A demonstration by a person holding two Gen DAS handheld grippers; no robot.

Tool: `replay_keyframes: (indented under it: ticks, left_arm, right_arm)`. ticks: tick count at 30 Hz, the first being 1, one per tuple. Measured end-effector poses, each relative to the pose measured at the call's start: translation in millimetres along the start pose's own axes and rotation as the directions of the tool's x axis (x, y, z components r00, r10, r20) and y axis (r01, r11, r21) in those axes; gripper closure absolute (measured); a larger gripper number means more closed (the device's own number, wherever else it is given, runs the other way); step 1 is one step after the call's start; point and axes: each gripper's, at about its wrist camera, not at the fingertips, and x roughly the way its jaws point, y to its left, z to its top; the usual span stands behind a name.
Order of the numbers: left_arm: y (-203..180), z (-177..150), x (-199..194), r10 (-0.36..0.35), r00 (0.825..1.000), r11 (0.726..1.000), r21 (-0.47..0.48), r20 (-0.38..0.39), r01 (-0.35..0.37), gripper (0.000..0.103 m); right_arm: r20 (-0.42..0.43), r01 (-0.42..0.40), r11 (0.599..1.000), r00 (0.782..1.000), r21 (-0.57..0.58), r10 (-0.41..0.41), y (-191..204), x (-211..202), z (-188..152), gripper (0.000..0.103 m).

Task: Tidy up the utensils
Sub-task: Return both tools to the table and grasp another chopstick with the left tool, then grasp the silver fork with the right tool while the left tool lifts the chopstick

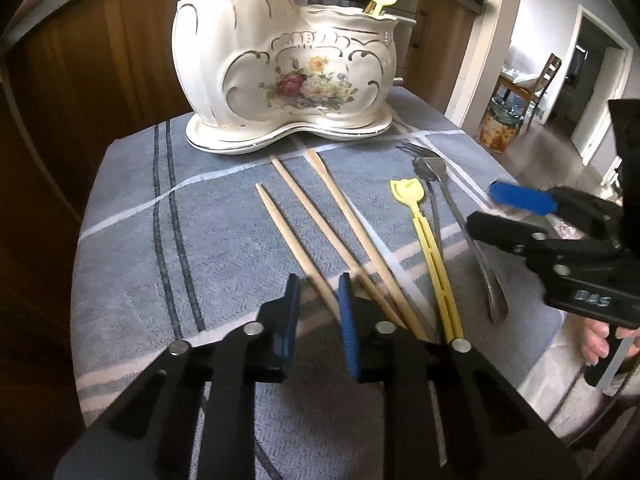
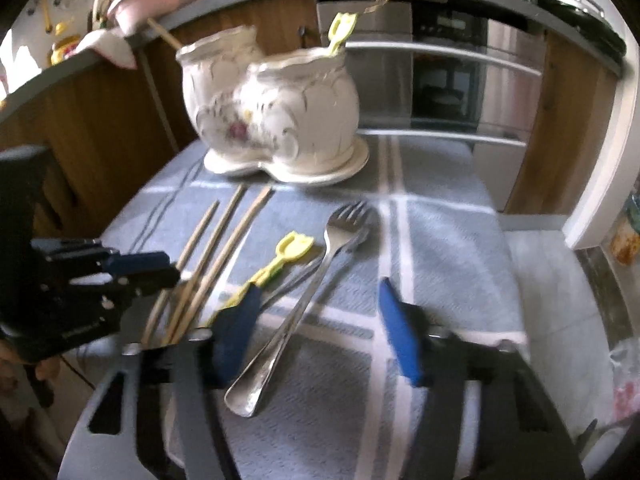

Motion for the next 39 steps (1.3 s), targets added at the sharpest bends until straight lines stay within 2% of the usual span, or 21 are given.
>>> replay_keyframes:
  ticks: [1, 4, 7, 13, 24, 26, 31, 39]
  left_arm:
    - [1, 0, -1, -0.002, 1.000, 1.000, -0.001, -0.001, 0.002, 0.090]
    - [3, -1, -3, -0.003, 1.000, 1.000, 0.002, -0.007, 0.003, 0.094]
    - [10, -1, -5, 0.010, 1.000, 1.000, -0.003, -0.012, -0.010, 0.094]
    - [25, -3, -8, 0.060, 0.998, 0.998, -0.004, -0.020, -0.060, 0.093]
    - [35, 5, 1, 0.098, 0.995, 0.993, -0.070, 0.005, -0.097, 0.092]
    - [36, 8, 3, 0.099, 0.995, 0.992, -0.086, 0.014, -0.097, 0.092]
    - [34, 13, 9, 0.110, 0.994, 0.990, -0.091, 0.022, -0.108, 0.092]
    - [39, 10, 6, 0.087, 0.996, 0.993, -0.079, 0.032, -0.085, 0.097]
  right_arm:
    - [-0.010, 0.001, 1.000, 1.000, -0.001, -0.001, 0, 2, 0, 0.064]
    - [-0.030, -0.008, 1.000, 1.000, -0.004, 0.008, 1, 4, -1, 0.071]
    - [-0.036, -0.001, 1.000, 0.999, -0.019, 0.001, 2, 3, -2, 0.074]
    - [-0.051, 0.077, 0.997, 0.996, 0.000, -0.077, -14, 2, 3, 0.075]
    - [-0.066, 0.075, 0.996, 0.995, 0.039, -0.072, -17, 23, 16, 0.075]
    - [-0.057, 0.087, 0.995, 0.995, 0.039, -0.085, -16, 26, 17, 0.078]
    - [-0.045, 0.091, 0.995, 0.995, 0.049, -0.089, -18, 29, 20, 0.094]
    - [0.013, 0.083, 0.994, 0.996, 0.069, -0.084, -25, 15, 18, 0.097]
